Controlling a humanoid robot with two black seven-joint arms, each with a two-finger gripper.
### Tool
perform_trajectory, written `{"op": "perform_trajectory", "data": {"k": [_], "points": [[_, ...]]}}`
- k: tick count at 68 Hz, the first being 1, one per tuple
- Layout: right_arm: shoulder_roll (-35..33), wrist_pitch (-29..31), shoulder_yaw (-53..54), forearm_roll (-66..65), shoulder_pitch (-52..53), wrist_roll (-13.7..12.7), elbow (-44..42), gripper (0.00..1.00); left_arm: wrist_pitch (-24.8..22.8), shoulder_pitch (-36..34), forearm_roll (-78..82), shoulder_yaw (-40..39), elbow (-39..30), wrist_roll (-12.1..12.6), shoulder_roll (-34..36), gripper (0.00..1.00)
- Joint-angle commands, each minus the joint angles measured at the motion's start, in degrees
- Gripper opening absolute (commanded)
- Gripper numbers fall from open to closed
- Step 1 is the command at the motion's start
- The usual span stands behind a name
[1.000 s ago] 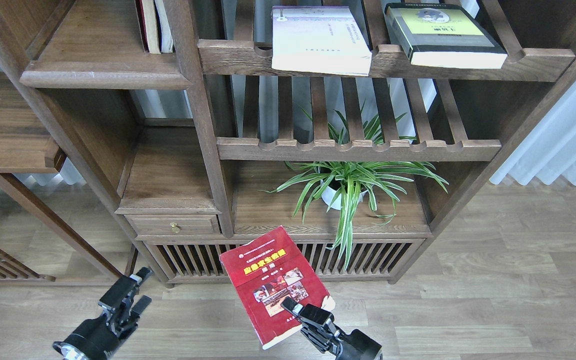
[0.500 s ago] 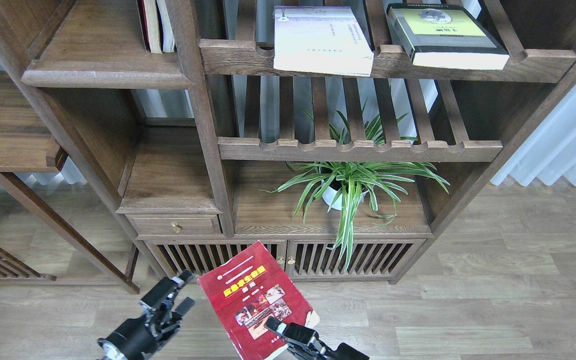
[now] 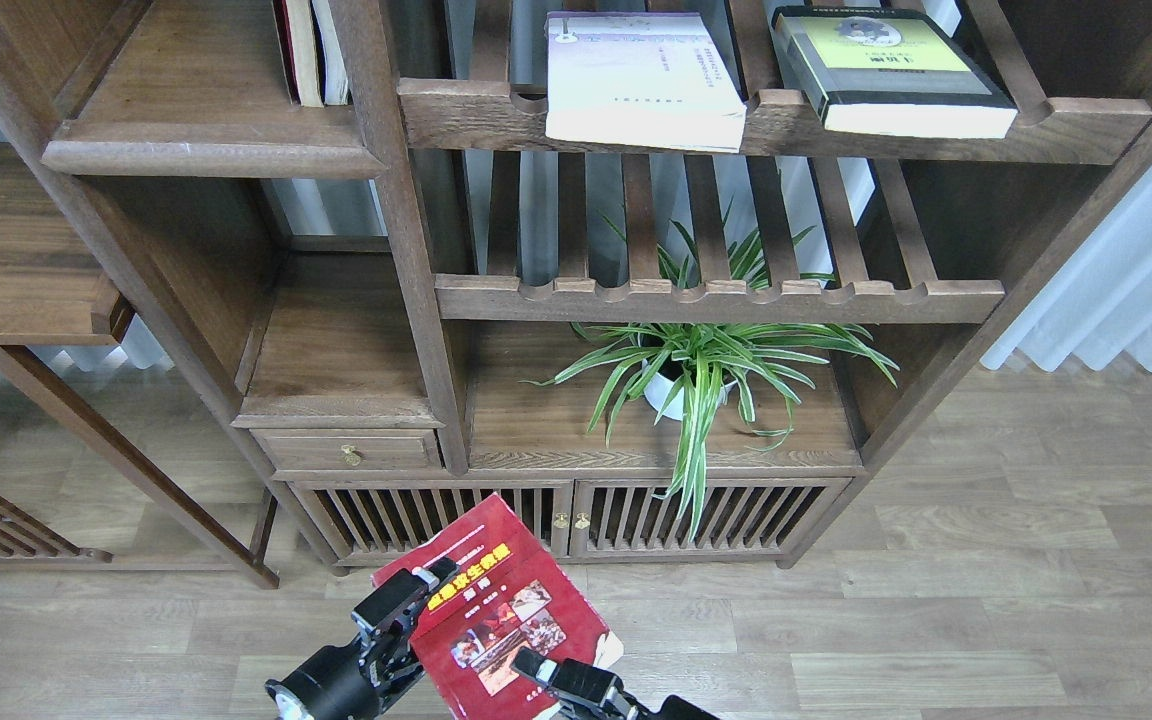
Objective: Organize books on shelf
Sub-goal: 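Bring the left gripper to the red book held by the right gripper, then grasp the red book with the left gripper and release the right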
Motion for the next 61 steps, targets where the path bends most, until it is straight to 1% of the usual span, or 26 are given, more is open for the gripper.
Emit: {"op": "perform_trajectory", "data": {"k": [1, 4, 5, 7, 8, 10, 11, 13, 22, 24, 27, 29, 30, 31, 32, 33, 35, 37, 38, 40, 44, 49, 53, 61], "points": [[0.02, 0.0, -0.14, -0.06, -0.02, -0.04, 0.01, 0.07, 0.0, -0.16, 0.04, 0.69, -0.03, 0.0, -0.16, 0.47], [0.02, 0.0, -0.14, -0.06, -0.02, -0.04, 0.01, 0.07, 0.0, -0.16, -0.04, 0.77, -0.03, 0.0, -0.16, 0.43], [0.02, 0.0, -0.05, -0.06, -0.02, -0.04, 0.01, 0.07, 0.0, -0.16, -0.04, 0.77, -0.03, 0.0, -0.08, 0.39], [0.02, 0.0, -0.05, -0.06, 0.07, -0.04, 0.01, 0.07, 0.0, -0.08, -0.13, 0.77, -0.03, -0.08, 0.01, 0.34], [0.02, 0.0, -0.05, -0.15, 0.07, -0.04, 0.01, 0.07, 0.0, 0.01, -0.13, 0.77, -0.03, -0.09, 0.01, 0.25], [0.02, 0.0, -0.05, -0.15, -0.02, -0.04, 0.01, 0.07, 0.0, 0.1, -0.22, 0.77, -0.03, -0.09, 0.01, 0.18], [0.02, 0.0, -0.05, -0.15, -0.02, -0.04, 0.01, 0.08, 0.0, 0.19, -0.31, 0.77, -0.03, -0.09, -0.07, 0.1], [0.02, 0.0, -0.05, -0.15, -0.02, -0.04, 0.01, 0.08, 0.0, 0.19, -0.39, 0.77, -0.11, -0.09, -0.16, 0.06], [0.02, 0.0, -0.05, -0.15, -0.02, 0.04, 0.01, 0.08, 0.0, -0.08, -0.22, 0.69, -0.11, 0.09, 0.19, 0.05], [0.02, 0.0, 0.04, -0.15, 0.07, 0.04, 0.01, 0.1, 0.0, -0.08, -0.22, 0.6, -0.11, 0.18, 0.36, 0.05], [0.02, 0.0, 0.21, -0.32, 0.07, 0.04, -0.08, 0.17, 0.0, -0.08, -0.22, 0.25, -0.2, 0.18, 0.72, 0.05], [0.02, 0.0, 0.3, -0.93, 0.07, 0.13, -0.08, 0.31, 0.0, -0.08, -0.31, -0.28, -0.2, 0.18, 1.24, 0.05], [0.02, 0.0, 0.39, -1.02, 0.16, 0.13, -0.08, 0.36, 0.0, -0.08, -0.31, -0.28, -0.2, 0.18, 1.42, 0.05], [0.02, 0.0, 0.3, -1.72, 0.25, 0.13, -0.08, 0.54, 0.0, 0.01, -0.31, -0.45, -0.29, 0.18, 2.03, 0.05], [0.02, 0.0, 0.3, -2.16, 0.25, 0.13, -0.08, 0.65, 0.0, 0.01, -0.39, -0.54, -0.38, 0.18, 2.38, 0.05], [0.02, 0.0, 0.39, -2.95, 0.25, 0.22, -0.08, 0.85, 0.0, 0.01, -0.39, -0.72, -0.46, 0.18, 3.0, 0.05], [0.02, 0.0, 0.39, -4.1, 0.51, 0.4, -0.08, 1.0, 0.0, 0.01, -0.48, -0.89, -0.64, 0.18, 3.7, 0.05], [0.02, 0.0, 0.74, -4.98, 0.51, 0.83, -0.08, 1.0, 0.0, 0.1, -0.48, -1.6, -0.99, 0.18, 4.67, 0.05], [0.02, 0.0, 1.35, -5.24, 0.51, 0.92, -0.08, 1.0, 0.0, 0.01, -0.48, -3.77, -1.43, 0.27, 5.89, 0.05], [0.02, 0.0, 1.62, -5.24, 0.51, 1.01, -0.08, 1.0, 0.0, 0.01, -0.39, -5.19, -1.61, 0.35, 6.6, 0.05], [0.02, 0.0, 1.8, -5.24, 0.51, 0.92, -0.17, 1.0, 0.0, -0.16, -0.39, -7.92, -2.22, 0.53, 8.53, 0.04], [0.02, 0.0, 1.89, -5.51, 0.6, 0.92, -0.7, 1.0, 0.0, -0.43, 0.04, -12.05, -3.89, 0.71, 12.58, 0.05], [0.02, 0.0, 1.89, -5.51, 0.69, 0.92, -0.79, 1.0, 0.0, -0.51, 0.13, -15.39, -7.14, 0.79, 16.36, 0.05], [0.02, 0.0, 2.76, -5.51, 0.6, 0.92, -1.31, 1.0, 0.0, -2.18, 0.13, -20.84, -16.02, 0.53, 25.76, 0.05]]}}
